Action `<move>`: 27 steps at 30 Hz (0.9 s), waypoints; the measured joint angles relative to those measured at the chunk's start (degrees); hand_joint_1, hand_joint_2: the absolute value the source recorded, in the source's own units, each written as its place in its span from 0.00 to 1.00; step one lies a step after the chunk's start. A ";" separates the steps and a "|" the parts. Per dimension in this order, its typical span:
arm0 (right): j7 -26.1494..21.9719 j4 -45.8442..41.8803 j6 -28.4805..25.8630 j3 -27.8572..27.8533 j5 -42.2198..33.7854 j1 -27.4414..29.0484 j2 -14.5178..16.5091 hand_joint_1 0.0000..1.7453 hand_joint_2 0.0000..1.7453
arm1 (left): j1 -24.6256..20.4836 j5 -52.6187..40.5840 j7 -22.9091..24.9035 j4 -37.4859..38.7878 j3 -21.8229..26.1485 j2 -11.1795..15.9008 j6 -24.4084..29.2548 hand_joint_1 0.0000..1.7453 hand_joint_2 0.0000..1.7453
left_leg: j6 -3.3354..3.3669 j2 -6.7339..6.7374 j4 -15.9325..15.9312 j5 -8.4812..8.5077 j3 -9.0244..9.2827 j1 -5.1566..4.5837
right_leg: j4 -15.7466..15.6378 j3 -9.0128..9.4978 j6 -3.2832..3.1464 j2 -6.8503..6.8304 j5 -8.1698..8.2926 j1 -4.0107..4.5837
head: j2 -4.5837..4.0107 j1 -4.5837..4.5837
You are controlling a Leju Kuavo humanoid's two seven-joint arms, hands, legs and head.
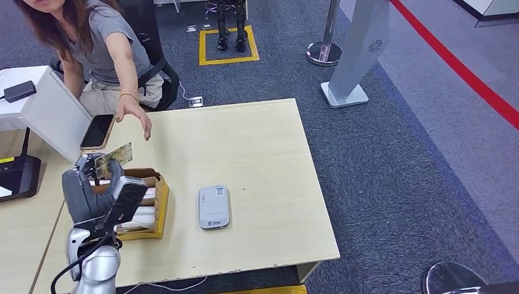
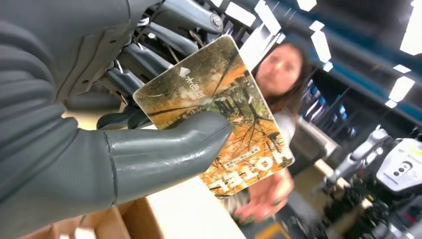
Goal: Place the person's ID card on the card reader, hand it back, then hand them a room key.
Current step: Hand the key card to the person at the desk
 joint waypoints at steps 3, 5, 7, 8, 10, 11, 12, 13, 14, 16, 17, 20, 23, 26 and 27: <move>-0.04 0.00 0.02 -0.01 0.12 -0.02 0.00 0.00 0.00 | 0.01 6.84 -2.22 0.03 4.69 -1.11 -4.27 1.00 1.00 | 0.00 0.00 0.00 0.00 0.00 -0.01 | 0.00 0.00 0.00 0.00 0.00 0.00 | 0.00 0.00; -0.04 0.00 0.02 -0.01 0.23 -0.02 0.00 0.00 0.00 | 0.01 8.91 -2.84 0.05 7.18 -1.72 -5.69 1.00 1.00 | 0.00 -0.01 0.00 0.00 -0.01 -0.01 | 0.00 0.00 0.00 0.00 0.00 0.00 | 0.00 0.00; -0.04 0.00 0.02 -0.01 0.32 -0.04 0.00 0.00 0.00 | 0.00 10.14 -3.13 0.07 9.14 -2.13 -6.58 1.00 1.00 | 0.00 -0.02 0.00 0.00 -0.01 -0.01 | 0.00 0.00 0.00 0.00 0.00 0.00 | 0.00 -0.01; -0.06 0.00 0.02 -0.01 0.34 -0.06 0.00 0.00 0.00 | 0.00 10.63 -3.21 0.08 10.04 -2.29 -6.90 1.00 1.00 | 0.00 -0.02 0.00 -0.01 -0.01 -0.01 | -0.01 -0.01 0.00 0.00 -0.01 0.00 | 0.00 0.00; -0.13 0.00 0.03 -0.01 0.38 -0.07 0.00 0.00 0.00 | -0.01 11.30 -3.26 0.12 11.67 -2.55 -7.29 1.00 1.00 | 0.00 -0.01 0.00 -0.01 -0.01 -0.01 | -0.01 -0.01 0.00 0.00 -0.01 0.00 | 0.00 0.00; -0.17 0.00 0.04 -0.01 0.40 -0.07 0.00 0.00 0.00 | -0.01 11.52 -3.26 0.14 12.30 -2.62 -7.42 1.00 1.00 | 0.00 -0.02 0.00 -0.01 -0.01 -0.01 | -0.01 -0.01 0.00 0.00 -0.01 0.00 | 0.00 0.00; -0.22 0.00 0.05 -0.01 0.41 -0.08 0.00 0.00 0.00 | -0.01 11.68 -3.26 0.16 12.83 -2.66 -7.51 1.00 1.00 | 0.00 -0.02 0.00 -0.01 -0.01 -0.01 | -0.01 -0.01 0.00 -0.01 -0.01 0.00 | 0.00 -0.01; -0.28 0.00 0.05 -0.01 0.42 -0.09 0.00 0.00 0.00 | -0.02 11.79 -3.26 0.19 13.31 -2.67 -7.56 1.00 1.00 | 0.00 -0.02 0.00 -0.01 -0.01 -0.01 | -0.01 -0.01 0.00 -0.01 -0.01 0.00 | 0.00 -0.01; -0.35 0.00 0.06 -0.01 0.43 -0.10 0.00 0.00 0.00 | -0.04 11.86 -3.26 0.24 13.78 -2.66 -7.59 1.00 1.00 | 0.00 -0.02 0.00 -0.01 -0.01 -0.01 | -0.01 -0.01 0.00 -0.01 0.00 0.00 | 0.00 -0.01; -0.49 0.00 0.07 -0.01 0.44 -0.10 0.00 0.00 0.00 | -0.11 11.89 -3.26 0.41 14.75 -2.65 -7.61 1.00 1.00 | 0.00 -0.02 0.00 0.00 -0.01 -0.01 | -0.01 -0.01 0.00 -0.01 0.00 0.00 | 0.00 -0.01; -0.52 0.00 0.07 -0.01 0.44 -0.10 0.00 0.00 0.00 | -0.18 11.89 -3.27 0.54 15.20 -2.64 -7.62 1.00 1.00 | 0.00 -0.02 0.00 0.00 -0.01 -0.01 | -0.01 -0.01 0.00 -0.01 0.00 0.00 | 0.00 -0.01; -0.56 0.00 0.08 -0.01 0.44 -0.14 0.00 0.00 0.00 | -0.59 11.87 -3.32 1.16 16.50 -2.51 -7.65 1.00 1.00 | 0.00 -0.02 0.00 0.00 -0.01 -0.01 | -0.01 -0.01 0.00 -0.01 0.00 0.00 | 0.00 -0.01; -0.56 0.00 0.07 -0.01 0.44 -0.23 0.00 0.00 0.00 | -1.24 11.71 -3.47 2.12 17.64 -2.30 -7.63 0.97 1.00 | 0.00 -0.03 0.00 0.00 -0.01 -0.01 | 0.00 0.00 0.00 -0.01 0.00 0.00 | 0.00 -0.01; -0.54 0.00 0.07 0.01 0.44 -0.31 0.00 0.00 0.00 | -1.93 11.65 -3.65 3.15 18.88 -2.05 -7.63 0.42 1.00 | 0.00 -0.02 0.00 0.00 -0.01 -0.01 | 0.00 0.00 0.00 -0.01 0.00 0.00 | 0.00 -0.01; -0.54 0.00 0.07 0.02 0.45 -0.31 0.00 0.00 0.00 | -2.15 11.65 -3.67 3.50 19.29 -1.94 -7.63 0.19 1.00 | 0.00 -0.02 0.00 0.00 0.00 -0.01 | 0.00 0.00 0.00 -0.01 0.00 0.00 | 0.00 -0.01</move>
